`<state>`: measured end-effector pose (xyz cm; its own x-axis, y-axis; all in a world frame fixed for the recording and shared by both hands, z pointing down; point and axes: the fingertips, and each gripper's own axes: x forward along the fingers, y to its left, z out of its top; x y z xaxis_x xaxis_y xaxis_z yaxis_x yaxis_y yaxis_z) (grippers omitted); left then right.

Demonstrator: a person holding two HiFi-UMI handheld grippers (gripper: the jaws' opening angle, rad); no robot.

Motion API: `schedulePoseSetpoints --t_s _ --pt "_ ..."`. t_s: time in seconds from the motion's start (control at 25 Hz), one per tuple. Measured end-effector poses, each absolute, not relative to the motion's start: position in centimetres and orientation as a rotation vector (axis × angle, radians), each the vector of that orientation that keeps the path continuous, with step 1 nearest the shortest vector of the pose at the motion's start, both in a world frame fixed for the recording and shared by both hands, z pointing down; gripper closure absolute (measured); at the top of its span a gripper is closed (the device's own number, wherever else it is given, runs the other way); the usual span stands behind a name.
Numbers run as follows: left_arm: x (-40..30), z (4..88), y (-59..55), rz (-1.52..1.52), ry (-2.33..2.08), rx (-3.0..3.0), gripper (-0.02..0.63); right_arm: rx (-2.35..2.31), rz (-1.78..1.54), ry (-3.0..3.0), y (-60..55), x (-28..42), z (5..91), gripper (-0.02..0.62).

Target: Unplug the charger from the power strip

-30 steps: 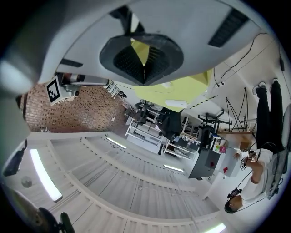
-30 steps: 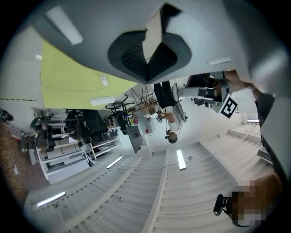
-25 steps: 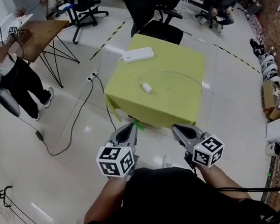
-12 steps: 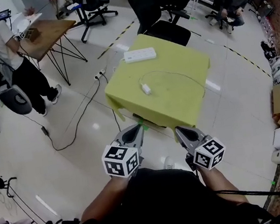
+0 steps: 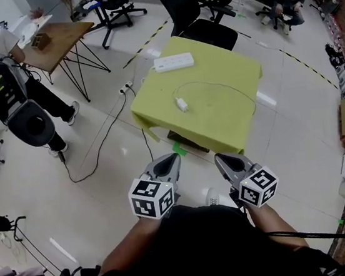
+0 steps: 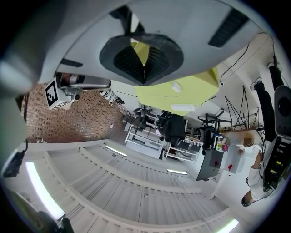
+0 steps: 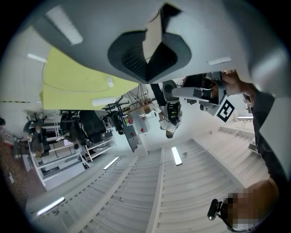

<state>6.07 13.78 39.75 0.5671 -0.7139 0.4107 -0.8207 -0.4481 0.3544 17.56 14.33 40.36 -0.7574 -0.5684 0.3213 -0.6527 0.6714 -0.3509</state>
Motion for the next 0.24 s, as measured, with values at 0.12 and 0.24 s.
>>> schedulePoseSetpoints --t_s 0.12,0.24 --pt "6.07 39.55 13.81 0.272 -1.228 2.286 0.598 0.997 0.678 -2.700 14.35 17.51 40.40 0.595" --pt "5.98 39.16 13.69 0.269 -1.236 2.289 0.599 1.001 0.669 -2.706 14.14 17.59 40.04 0.595"
